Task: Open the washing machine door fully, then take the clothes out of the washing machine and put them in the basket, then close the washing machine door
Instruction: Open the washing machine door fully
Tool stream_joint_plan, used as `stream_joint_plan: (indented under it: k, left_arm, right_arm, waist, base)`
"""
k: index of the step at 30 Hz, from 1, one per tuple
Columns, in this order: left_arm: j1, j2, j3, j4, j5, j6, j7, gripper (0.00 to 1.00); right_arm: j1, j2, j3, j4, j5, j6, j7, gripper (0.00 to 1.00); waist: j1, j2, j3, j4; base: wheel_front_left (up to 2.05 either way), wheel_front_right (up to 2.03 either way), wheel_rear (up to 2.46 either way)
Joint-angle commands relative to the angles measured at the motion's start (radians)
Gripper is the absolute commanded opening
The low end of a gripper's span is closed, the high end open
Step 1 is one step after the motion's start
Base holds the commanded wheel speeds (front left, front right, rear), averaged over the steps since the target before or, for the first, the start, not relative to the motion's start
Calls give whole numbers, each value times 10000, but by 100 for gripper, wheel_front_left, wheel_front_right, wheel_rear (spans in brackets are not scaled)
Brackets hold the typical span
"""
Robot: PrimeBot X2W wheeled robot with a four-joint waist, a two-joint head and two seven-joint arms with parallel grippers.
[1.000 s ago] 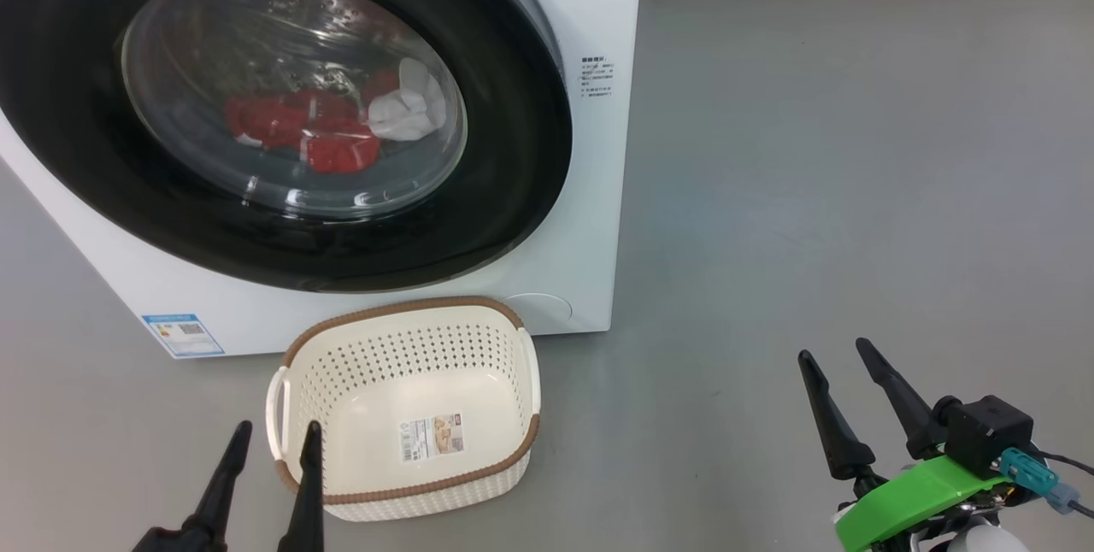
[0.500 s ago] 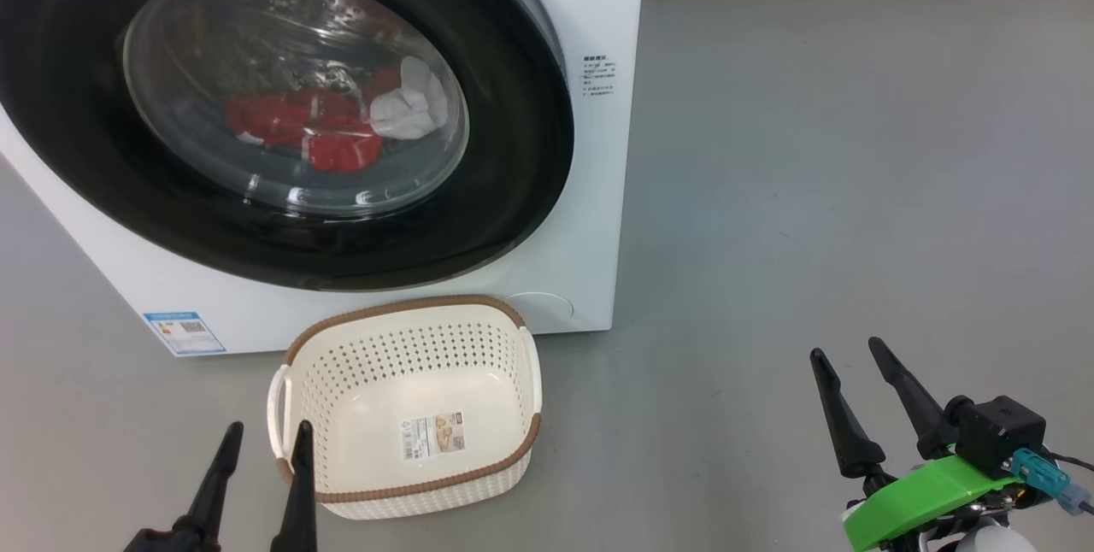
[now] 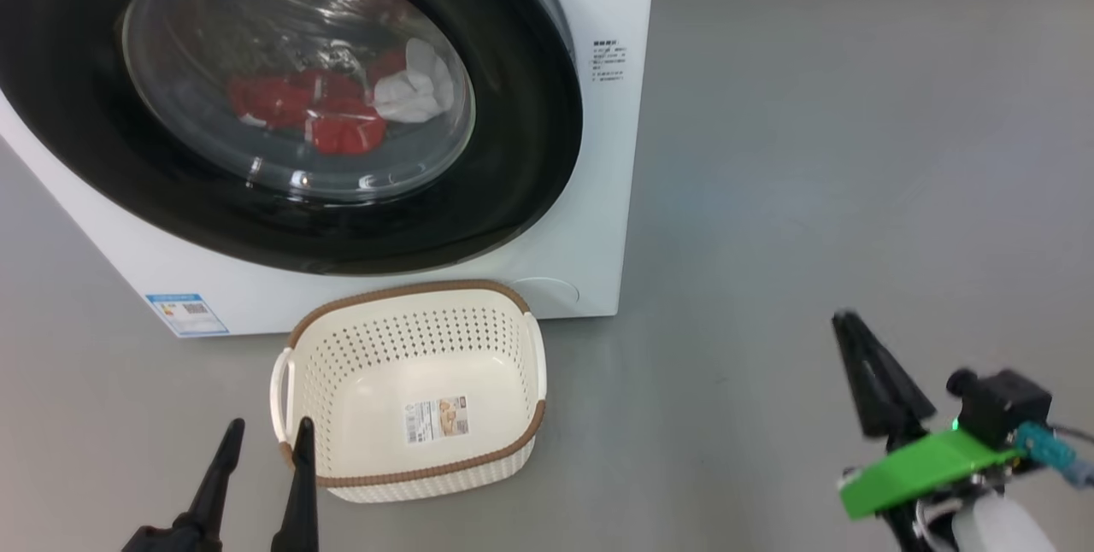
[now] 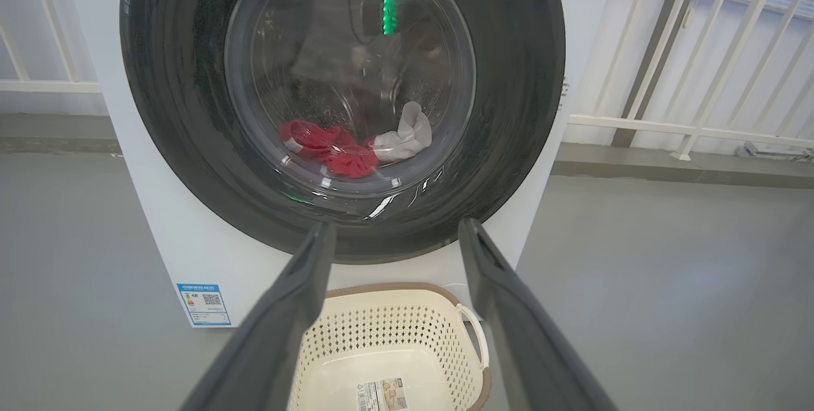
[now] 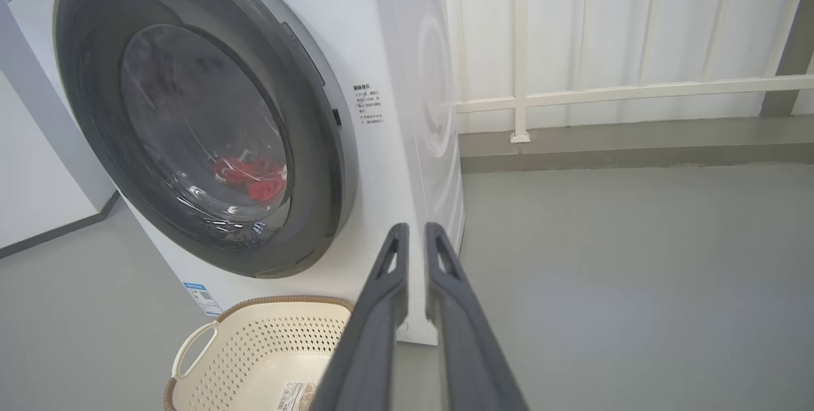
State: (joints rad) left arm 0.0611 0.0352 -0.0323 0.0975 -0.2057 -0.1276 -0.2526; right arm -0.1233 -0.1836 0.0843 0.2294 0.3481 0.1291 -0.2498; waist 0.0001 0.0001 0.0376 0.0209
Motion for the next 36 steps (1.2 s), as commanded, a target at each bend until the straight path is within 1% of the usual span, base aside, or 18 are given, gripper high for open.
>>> stream_joint_plan:
  k: [1,10,15,18,20,23,27,30,33,34,36]
  left_arm:
    - [-353,151,293,-304,-49,-31,-91,100]
    - [-1119,151,99,-421,-12,-31,-91,100]
    - [-1632,151,-7,-492,-95,-31,-91,100]
    - [-1871,151,-38,-510,-134,-31,-91,100]
    - [-2029,151,-82,-508,-142,-31,-92,100]
    - [-2252,151,-163,-494,-177,-31,-92,100]
    - [-2445,151,-346,-456,-282,-31,-92,100]
    - [-2555,151,-482,-429,-400,-31,-92,100]
    - [-2658,151,-586,-420,-491,-31,-92,100]
    - [-2694,151,-610,-422,-511,-31,-92,100]
    - [-2761,151,-653,-418,-527,-31,-92,100]
  right_arm:
    - [-655,-12,208,-381,67,16,-120,0]
    - [-3061,213,252,-506,816,16,-120,0]
    - [-4494,130,403,-99,1204,16,-120,0]
    - [-5393,47,528,298,1730,16,-120,0]
    - [-5961,40,688,593,2554,16,-120,0]
    - [-6792,-413,1396,1112,3411,16,-120,0]
    - [-7936,-976,2444,1791,4974,16,25,0]
    - [-8677,-1377,3345,2035,6153,16,531,0]
    - [-9280,-1652,3948,2217,7446,16,1205,0]
    - [-9448,-1693,4095,2218,7945,16,1467,0]
    - [-9708,-1667,4043,2203,9316,16,2079,0]
  waist:
    - [0,-1,138,51]
    - [0,-1,924,401]
    - [0,-1,1437,718]
    - [0,-1,1757,884]
    - [0,-1,1963,1009]
    - [0,-1,2242,1198]
    - [0,-1,2542,1433]
    - [0,-1,2742,1582]
    - [0,-1,2933,1711]
    - [0,-1,3003,1746]
    - [0,-1,3122,1812]
  base:
    - [0,0,0]
    - [0,0,0]
    - [0,0,0]
    - [0,0,0]
    - [0,0,0]
    - [0,0,0]
    - [0,0,0]
    - [0,0,0]
    - [0,0,0]
    - [0,0,0]
    - [0,0,0]
